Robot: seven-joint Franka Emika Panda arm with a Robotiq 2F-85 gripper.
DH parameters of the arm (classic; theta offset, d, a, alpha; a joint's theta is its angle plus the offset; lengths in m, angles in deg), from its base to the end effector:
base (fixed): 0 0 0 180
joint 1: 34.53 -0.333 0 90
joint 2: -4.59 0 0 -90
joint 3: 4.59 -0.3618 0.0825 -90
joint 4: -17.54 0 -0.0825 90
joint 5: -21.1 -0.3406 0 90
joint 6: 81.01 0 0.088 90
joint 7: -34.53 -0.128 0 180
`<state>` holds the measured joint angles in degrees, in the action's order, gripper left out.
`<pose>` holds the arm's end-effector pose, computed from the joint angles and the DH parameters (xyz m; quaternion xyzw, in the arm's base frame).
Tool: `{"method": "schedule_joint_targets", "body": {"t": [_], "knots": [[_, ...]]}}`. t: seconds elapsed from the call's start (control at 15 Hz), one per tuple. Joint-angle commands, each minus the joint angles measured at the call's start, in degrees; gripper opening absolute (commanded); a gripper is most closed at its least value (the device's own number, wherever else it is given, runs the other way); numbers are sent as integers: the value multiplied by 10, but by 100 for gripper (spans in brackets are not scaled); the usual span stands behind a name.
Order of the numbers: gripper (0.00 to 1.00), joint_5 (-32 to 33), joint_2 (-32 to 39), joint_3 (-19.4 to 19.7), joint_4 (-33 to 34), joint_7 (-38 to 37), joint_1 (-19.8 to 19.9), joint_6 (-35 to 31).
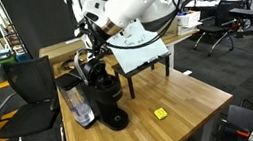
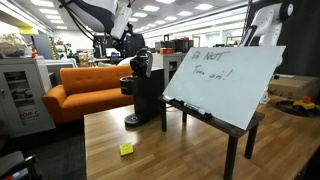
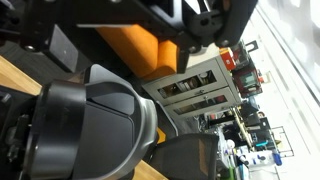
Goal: Open the coffee machine chamber
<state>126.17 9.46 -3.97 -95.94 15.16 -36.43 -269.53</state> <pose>0.5363 0.1145 0.5191 0.6030 0.6230 0.4073 0.2868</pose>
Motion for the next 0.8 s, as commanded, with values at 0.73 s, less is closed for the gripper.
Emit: {"method": "schedule_joint_targets", "body": {"t": [0.73], "knots": [[100, -304, -195, -75, -257, -195, -73, 280]]}}
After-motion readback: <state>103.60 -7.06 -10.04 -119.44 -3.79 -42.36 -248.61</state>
